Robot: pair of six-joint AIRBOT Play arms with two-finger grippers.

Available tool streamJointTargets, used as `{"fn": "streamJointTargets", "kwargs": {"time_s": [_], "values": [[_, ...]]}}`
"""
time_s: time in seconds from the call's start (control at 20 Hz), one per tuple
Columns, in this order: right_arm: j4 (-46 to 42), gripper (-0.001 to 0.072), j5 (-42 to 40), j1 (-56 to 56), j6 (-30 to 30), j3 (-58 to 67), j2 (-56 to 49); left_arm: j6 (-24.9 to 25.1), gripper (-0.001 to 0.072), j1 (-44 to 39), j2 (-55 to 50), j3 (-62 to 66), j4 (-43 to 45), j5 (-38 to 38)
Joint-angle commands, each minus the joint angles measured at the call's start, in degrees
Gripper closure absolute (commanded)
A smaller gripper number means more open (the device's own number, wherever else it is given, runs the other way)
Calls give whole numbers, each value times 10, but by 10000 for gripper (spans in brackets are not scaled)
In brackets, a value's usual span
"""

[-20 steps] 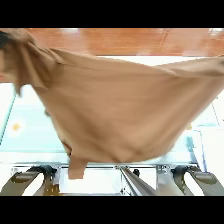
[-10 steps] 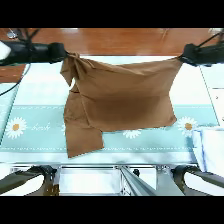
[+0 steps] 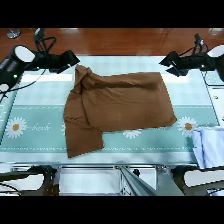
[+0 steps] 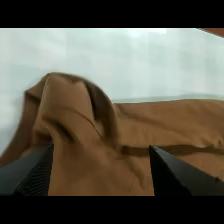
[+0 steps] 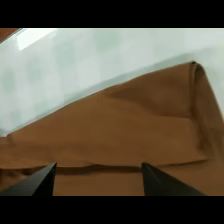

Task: Fold the shirts.

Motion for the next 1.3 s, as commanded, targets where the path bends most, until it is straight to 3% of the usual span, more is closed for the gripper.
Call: {"fn": "streamJointTargets", "kwargs": {"time_s": [0.0, 0.15, 0.3, 0.5, 0.65, 1.05, 1.25], "values": [[-29, 97, 137, -58, -71, 3, 31, 23, 5, 70, 2, 25, 15, -116], [-127, 96, 183, -111, -70, -43, 118, 52, 5, 159, 12, 20, 17, -240], [-109, 96, 141, -162, -99, -206, 236, 120, 5, 228, 21, -46, -92, -353], [-59, 97, 78, -168, -100, -431, 399, 129, 5, 283, 85, -222, -110, -312], [-20, 97, 75, -167, -98, -523, 483, 174, 5, 298, 106, -315, -118, -284], [14, 97, 103, -167, -98, -561, 520, 223, 6, 289, 100, -382, -136, -251], [15, 97, 103, -167, -92, -561, 520, 190, 6, 249, 100, -393, -137, -184]]}}
